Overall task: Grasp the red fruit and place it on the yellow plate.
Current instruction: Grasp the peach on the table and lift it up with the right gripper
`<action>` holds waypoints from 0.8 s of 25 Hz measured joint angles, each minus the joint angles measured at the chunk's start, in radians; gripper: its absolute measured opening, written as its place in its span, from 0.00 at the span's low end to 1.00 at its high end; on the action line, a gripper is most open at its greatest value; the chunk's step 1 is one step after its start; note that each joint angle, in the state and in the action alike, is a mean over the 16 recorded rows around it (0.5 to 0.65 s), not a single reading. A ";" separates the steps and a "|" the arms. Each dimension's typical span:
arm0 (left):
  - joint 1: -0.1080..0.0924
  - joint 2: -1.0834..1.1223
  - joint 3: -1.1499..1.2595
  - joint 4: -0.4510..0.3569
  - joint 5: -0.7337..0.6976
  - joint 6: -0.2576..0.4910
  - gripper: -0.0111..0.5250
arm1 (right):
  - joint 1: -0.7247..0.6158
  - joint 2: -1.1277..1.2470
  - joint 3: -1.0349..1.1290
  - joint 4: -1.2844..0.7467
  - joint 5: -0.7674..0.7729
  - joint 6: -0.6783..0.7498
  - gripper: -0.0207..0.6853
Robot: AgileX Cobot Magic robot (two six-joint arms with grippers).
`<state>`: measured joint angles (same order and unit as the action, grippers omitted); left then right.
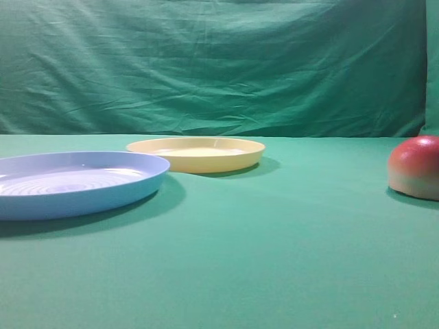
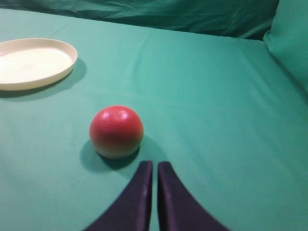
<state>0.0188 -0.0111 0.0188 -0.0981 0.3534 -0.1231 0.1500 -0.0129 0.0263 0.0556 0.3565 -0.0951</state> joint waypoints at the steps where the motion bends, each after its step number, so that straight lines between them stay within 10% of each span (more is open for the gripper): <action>1: 0.000 0.000 0.000 0.000 0.000 0.000 0.31 | 0.000 0.000 0.000 0.005 -0.014 -0.001 0.03; 20: 0.000 0.000 0.000 0.000 0.000 0.000 0.31 | 0.000 0.190 -0.198 0.205 -0.035 -0.035 0.03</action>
<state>0.0188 -0.0111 0.0188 -0.0981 0.3534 -0.1231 0.1500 0.1767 -0.1717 0.2609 0.3211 -0.1301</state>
